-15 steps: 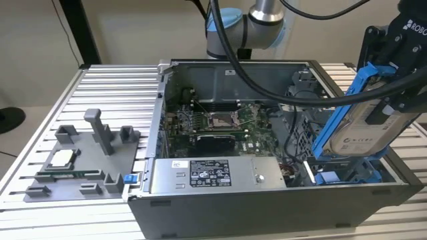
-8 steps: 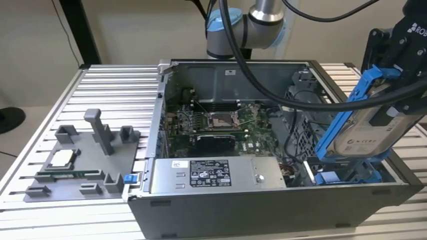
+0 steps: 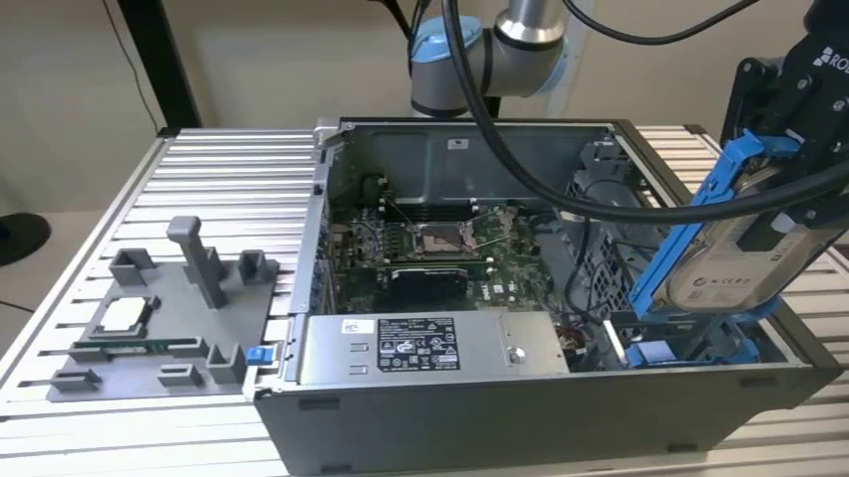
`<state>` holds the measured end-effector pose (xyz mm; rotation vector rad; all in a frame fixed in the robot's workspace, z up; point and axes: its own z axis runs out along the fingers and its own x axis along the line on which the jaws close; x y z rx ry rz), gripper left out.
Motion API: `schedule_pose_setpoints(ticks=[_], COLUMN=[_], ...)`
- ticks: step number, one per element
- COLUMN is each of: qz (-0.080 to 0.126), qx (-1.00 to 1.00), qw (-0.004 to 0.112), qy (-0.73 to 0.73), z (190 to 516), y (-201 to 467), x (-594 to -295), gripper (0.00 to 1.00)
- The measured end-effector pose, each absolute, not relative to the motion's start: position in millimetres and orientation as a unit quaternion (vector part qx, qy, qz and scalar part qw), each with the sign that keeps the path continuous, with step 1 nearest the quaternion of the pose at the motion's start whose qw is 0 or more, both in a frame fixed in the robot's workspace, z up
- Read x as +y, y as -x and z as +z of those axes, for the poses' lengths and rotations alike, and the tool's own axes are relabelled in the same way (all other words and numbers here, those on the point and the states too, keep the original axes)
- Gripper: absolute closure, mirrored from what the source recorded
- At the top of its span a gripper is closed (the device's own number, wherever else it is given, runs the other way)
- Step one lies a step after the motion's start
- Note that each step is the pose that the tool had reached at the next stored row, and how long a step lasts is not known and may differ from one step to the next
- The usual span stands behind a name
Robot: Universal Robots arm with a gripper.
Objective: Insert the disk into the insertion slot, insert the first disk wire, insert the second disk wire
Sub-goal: 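Insert the disk into the insertion slot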
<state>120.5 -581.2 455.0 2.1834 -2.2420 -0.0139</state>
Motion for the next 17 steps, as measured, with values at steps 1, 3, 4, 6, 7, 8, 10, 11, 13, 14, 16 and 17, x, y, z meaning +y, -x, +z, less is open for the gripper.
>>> schedule_pose_setpoints(ticks=[1,3,4,6,7,8,10,11,13,14,16,17], qz=[-0.004,-0.004,-0.004,-0.004,-0.005,-0.005,-0.006,-0.006,-0.008,-0.008,-0.009,-0.01], qx=[-0.716,-0.716,-0.716,-0.716,-0.716,-0.716,-0.716,-0.716,-0.716,-0.716,-0.716,-0.716], qw=[0.006,0.006,0.006,0.006,0.006,0.005,0.004,0.004,0.003,0.002,0.001,0.001], qy=[-0.698,-0.698,-0.698,-0.698,-0.698,-0.698,-0.698,-0.698,-0.698,-0.698,-0.698,-0.698], z=[455,455,455,455,454,453,451,449,445,443,440,438], y=[-121,-121,-121,-121,-121,-121,-121,-121,-122,-122,-124,-124], x=[-581,-581,-581,-581,-581,-581,-581,-581,-581,-581,-581,-581], gripper=[1.0,1.0,1.0,1.0,1.0,1.0,1.0,1.0,1.0,1.0,1.0,1.0])
